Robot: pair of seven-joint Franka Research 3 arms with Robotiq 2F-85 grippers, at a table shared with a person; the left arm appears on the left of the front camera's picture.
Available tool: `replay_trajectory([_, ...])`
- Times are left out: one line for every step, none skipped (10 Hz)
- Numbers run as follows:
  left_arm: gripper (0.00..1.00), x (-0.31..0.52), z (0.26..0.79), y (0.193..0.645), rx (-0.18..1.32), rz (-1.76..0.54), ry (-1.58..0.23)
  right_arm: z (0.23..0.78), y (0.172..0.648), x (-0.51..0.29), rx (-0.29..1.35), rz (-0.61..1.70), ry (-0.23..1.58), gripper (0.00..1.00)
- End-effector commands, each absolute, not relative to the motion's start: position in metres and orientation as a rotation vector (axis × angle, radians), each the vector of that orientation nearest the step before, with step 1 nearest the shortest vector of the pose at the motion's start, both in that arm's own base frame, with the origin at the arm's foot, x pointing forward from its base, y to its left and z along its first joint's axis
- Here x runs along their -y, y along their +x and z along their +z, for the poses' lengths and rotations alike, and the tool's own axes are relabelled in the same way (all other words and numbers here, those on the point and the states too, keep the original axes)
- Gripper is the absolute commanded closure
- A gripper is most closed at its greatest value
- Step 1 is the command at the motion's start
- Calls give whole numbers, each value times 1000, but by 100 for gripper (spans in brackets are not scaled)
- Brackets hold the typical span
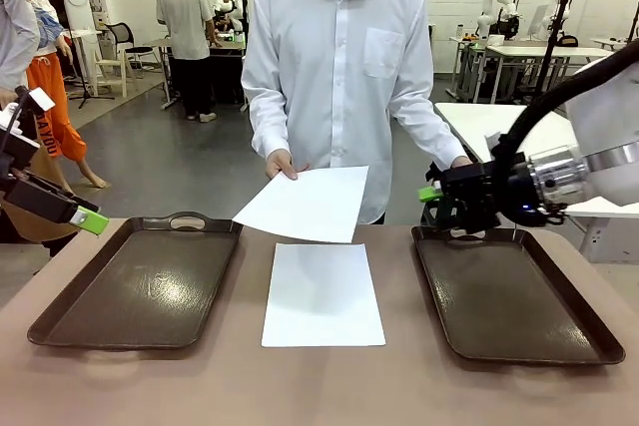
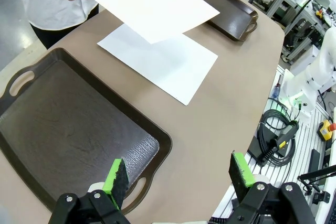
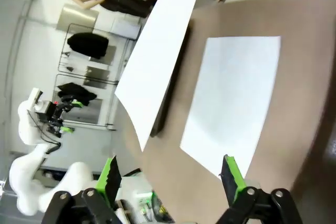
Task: Sort the A4 documents.
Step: Receive the A4 Paper.
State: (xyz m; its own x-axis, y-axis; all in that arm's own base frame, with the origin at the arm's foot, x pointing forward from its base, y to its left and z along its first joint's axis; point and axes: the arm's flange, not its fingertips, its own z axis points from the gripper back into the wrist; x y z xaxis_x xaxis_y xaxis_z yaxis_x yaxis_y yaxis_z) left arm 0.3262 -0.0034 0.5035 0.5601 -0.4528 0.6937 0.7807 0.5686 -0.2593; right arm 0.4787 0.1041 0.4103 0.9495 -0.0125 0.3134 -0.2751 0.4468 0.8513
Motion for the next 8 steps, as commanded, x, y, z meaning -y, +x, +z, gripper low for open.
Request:
replay_trajectory([0,1,503,328,628,-800,-611,403,497,-120,254,159,1139,0])
replay_trajectory([0,1,503,328,628,-800,-611,396,504,-135,215,139,1171,0])
replay_trajectory([0,1,503,328,628,-800,-611,392,508,-148,187,116,1197,0])
replay_trajectory([0,1,503,328,628,-800,-611,389,512,-160,178,107,1216,0])
replay_trajectory([0,1,503,328,628,-800,-611,386,518,-172,175,94,1237,0])
replay_trajectory([0,1,503,328,628,-800,-611,383,528,-186,171,102,1252,0])
replay_trajectory([0,1,503,328,628,-800,-611,379,540,-194,176,83,1248,0])
replay_trajectory([0,1,503,328,628,-800,-611,375,550,-201,173,58,1248,0])
